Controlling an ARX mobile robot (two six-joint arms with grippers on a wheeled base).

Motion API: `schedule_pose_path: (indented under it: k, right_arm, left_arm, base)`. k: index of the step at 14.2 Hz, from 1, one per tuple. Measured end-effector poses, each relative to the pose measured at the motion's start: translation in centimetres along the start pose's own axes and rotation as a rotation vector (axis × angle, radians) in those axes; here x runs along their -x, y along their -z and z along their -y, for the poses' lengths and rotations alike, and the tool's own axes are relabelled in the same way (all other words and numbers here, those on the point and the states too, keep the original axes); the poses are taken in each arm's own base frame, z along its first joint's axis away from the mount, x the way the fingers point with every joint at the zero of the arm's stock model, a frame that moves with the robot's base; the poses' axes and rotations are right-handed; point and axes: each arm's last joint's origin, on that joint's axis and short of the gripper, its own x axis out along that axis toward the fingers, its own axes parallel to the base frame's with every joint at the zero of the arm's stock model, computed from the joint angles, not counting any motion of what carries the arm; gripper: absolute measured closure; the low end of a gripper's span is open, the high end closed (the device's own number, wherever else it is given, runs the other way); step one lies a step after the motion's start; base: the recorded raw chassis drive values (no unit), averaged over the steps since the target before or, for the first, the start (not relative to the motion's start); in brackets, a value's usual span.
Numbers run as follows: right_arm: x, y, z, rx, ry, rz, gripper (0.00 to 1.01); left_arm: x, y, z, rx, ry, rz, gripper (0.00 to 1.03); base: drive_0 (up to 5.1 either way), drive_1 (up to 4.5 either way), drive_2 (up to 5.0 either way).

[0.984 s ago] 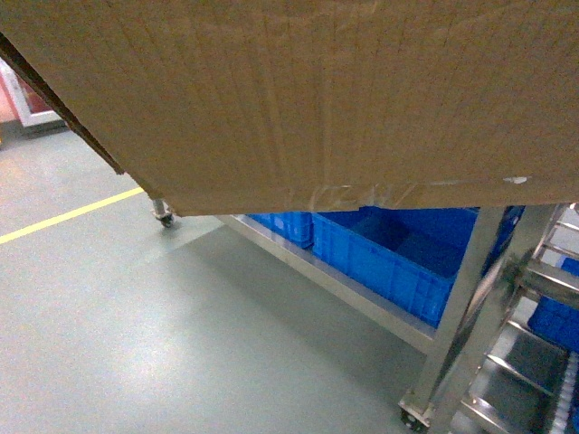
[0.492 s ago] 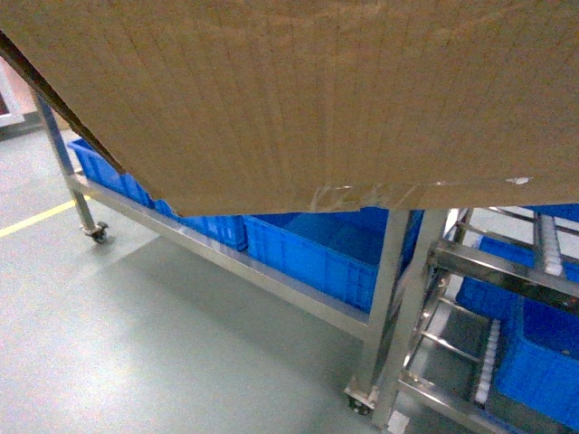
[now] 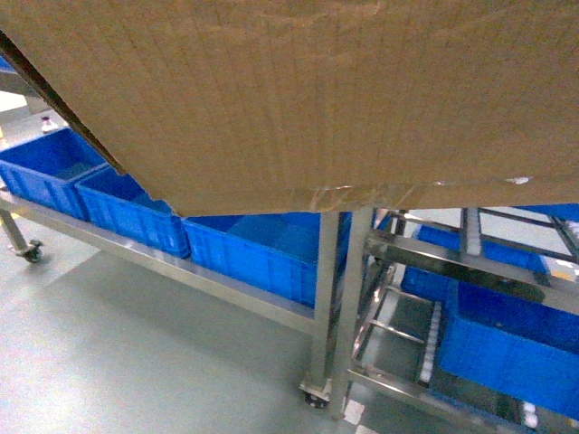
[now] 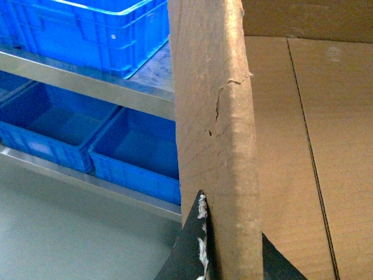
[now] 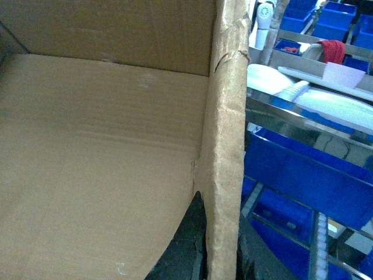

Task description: Sort boxes to right shelf from conveyor

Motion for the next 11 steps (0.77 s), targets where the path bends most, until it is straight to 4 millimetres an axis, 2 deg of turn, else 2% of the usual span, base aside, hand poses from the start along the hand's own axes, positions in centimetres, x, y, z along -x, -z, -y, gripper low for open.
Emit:
schedule_pose_path:
  k: [11]
  right_arm:
    - [0.00,0.00,0.00,0.000,0.000,0.000,0.97]
  left_arm:
    - [0.00,0.00,0.01,0.000,0.000,0.000,1.00]
  base:
    - [-1.7,-1.68,-1.7]
